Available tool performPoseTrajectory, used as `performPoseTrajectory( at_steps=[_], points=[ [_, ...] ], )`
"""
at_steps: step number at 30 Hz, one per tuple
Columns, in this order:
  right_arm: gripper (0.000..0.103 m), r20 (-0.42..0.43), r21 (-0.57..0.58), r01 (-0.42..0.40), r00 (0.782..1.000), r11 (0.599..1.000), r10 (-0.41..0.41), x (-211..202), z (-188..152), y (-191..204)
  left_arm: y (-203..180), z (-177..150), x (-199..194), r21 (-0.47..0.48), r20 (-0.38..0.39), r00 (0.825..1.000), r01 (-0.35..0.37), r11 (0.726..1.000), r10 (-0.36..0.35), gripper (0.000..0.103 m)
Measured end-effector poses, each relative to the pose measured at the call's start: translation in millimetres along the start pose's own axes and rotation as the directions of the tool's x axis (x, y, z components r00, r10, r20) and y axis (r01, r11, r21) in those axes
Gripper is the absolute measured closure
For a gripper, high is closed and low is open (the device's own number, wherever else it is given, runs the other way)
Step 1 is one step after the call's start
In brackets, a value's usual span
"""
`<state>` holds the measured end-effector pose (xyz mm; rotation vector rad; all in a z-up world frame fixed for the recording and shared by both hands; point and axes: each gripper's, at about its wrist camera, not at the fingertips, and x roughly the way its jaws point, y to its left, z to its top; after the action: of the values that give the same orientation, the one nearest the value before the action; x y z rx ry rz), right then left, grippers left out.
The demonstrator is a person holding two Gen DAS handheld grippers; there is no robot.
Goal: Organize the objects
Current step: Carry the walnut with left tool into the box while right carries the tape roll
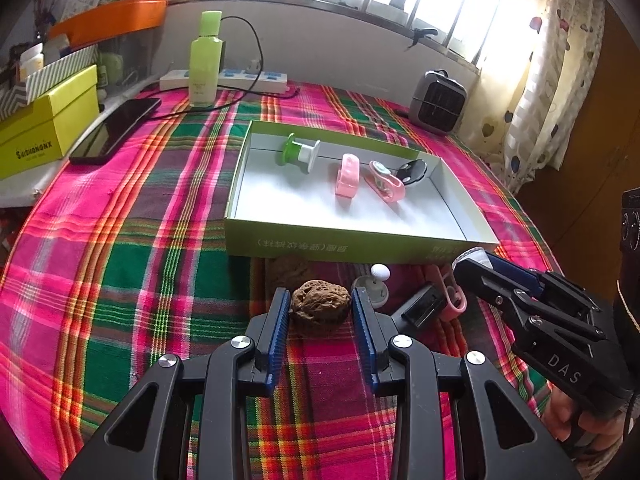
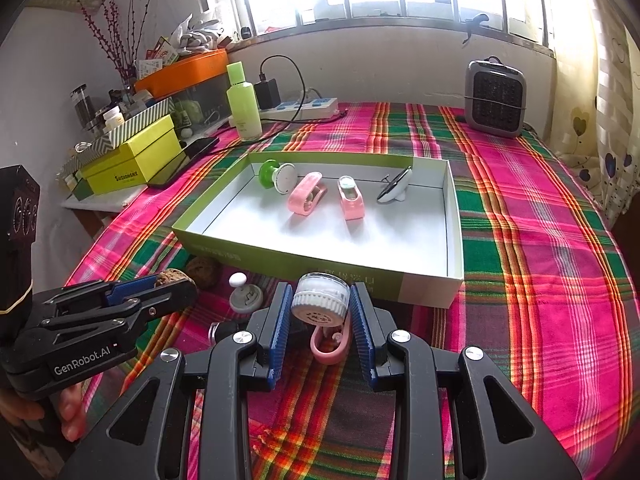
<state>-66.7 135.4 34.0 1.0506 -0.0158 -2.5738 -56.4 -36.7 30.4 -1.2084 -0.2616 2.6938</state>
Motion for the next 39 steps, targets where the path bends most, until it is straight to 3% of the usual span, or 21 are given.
performPoseTrajectory(
  at_steps=[20, 39],
  points=[
    [0.072, 0.027, -0.009, -0.017, 0.999, 1.0, 0.018, 2, 23, 0, 1, 23, -2, -0.001, 0.038, 0.999, 0.003, 1.0, -0.003, 0.073],
    [0.072, -0.029, -0.046, -0.025, 0.999, 0.999, 0.024, 44, 52, 1, 13, 58, 32, -0.005, 0.007, 1.0, -0.006, 1.0, 0.006, 0.073]
  ],
)
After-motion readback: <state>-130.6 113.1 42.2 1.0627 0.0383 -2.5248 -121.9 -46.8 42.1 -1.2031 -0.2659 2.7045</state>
